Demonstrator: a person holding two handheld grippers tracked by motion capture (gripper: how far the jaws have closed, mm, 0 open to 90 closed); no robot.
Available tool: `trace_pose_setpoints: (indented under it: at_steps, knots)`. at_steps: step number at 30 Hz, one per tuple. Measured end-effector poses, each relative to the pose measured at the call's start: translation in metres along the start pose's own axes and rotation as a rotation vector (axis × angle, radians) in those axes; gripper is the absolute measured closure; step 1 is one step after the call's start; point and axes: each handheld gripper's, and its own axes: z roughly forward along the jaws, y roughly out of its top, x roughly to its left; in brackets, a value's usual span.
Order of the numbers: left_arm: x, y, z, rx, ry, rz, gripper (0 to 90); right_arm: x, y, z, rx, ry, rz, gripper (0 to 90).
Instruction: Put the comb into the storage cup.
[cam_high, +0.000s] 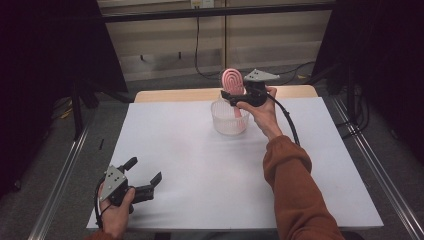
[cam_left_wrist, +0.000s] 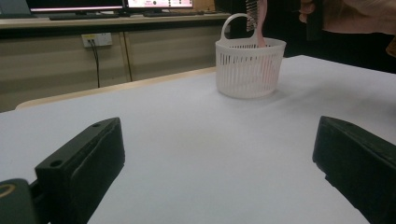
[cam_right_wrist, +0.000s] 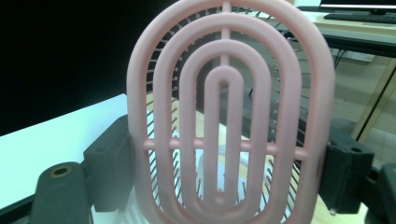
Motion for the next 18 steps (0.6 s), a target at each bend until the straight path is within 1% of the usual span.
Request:
trace_pose_setpoints:
  at_steps: [2,5,7,9,12,15,18]
  knots:
    - [0.0,0.0,0.0,-0.001,-0.001,0.004,2.4,0.001,-0.001,0.001,0.001,-0.001,-0.008,20.0]
    - [0.0,0.0,0.0,-0.002,0.0,-0.002,2.4,0.001,-0.003,0.001,0.002,0.0,-0.013,20.0]
    - [0.0,0.0,0.0,-0.003,0.001,-0.006,2.4,0.002,-0.004,0.002,0.005,0.003,-0.008,20.0]
    - [0.0,0.0,0.0,0.0,-0.001,0.003,2.4,0.002,-0.006,0.003,0.007,0.008,-0.01,20.0]
    - [0.0,0.0,0.0,-0.002,-0.001,-0.002,2.4,0.004,-0.008,0.005,0.005,0.008,-0.005,20.0]
    - [0.0,0.0,0.0,-0.003,0.0,0.0,2.4,0.006,-0.009,0.008,0.011,0.016,-0.009,20.0]
    - [0.0,0.0,0.0,-0.001,-0.001,0.002,2.4,0.006,-0.01,0.01,0.006,0.018,-0.005,20.0]
